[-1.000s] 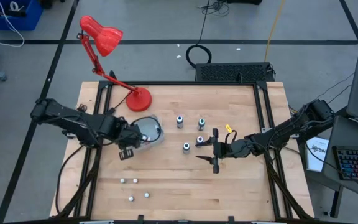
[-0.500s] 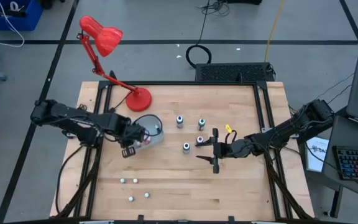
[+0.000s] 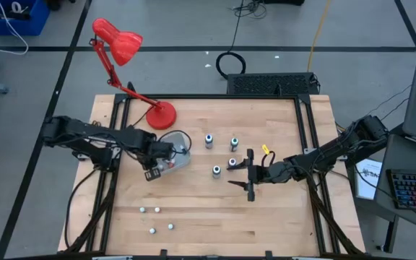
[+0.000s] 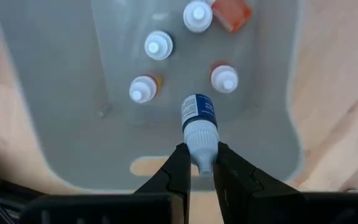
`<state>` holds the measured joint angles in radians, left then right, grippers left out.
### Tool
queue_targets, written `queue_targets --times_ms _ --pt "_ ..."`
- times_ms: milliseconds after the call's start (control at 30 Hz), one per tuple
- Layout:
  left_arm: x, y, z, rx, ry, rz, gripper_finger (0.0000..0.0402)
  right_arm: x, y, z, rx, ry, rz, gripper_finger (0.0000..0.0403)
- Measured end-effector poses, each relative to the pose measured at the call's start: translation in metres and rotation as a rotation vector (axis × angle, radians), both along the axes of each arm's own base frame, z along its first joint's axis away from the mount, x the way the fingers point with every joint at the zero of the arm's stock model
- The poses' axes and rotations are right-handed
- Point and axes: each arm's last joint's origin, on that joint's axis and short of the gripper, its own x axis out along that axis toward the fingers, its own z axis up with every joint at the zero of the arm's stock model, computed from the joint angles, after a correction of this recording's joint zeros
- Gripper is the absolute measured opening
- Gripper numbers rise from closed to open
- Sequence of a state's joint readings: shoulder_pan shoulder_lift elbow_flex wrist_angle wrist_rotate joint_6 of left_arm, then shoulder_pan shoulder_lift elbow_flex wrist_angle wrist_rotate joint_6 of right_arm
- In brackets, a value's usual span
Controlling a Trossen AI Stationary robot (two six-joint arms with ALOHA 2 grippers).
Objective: Pick & Place food coloring
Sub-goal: Put the small blue coloring bottle into the gray container, then put the small orange coloring bottle into the gray container
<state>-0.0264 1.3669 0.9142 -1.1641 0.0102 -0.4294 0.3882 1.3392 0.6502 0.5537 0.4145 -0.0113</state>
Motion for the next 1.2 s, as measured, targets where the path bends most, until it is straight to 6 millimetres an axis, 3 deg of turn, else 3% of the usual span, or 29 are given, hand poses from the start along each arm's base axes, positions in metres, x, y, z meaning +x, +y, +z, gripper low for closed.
queue_targets --times_ms 467,733,1000,1200 --pt "0.021 0.009 -0.044 -0.024 0.203 -0.015 0.0050 0.000 0.000 0.000 0.001 -0.002 0.000 0.0196" --pt "0.025 0.009 -0.050 -0.025 0.231 -0.012 0.0050 0.000 0.000 0.000 0.000 0.000 0.000 0.0196" --pt "0.025 0.009 -0.049 -0.029 0.229 -0.009 0.0141 0.000 0.000 -0.001 -0.002 0.005 0.000 0.0196" --pt "0.025 0.009 -0.049 -0.043 0.229 -0.005 0.0162 0.000 0.000 -0.001 -0.003 0.005 -0.001 0.0196"
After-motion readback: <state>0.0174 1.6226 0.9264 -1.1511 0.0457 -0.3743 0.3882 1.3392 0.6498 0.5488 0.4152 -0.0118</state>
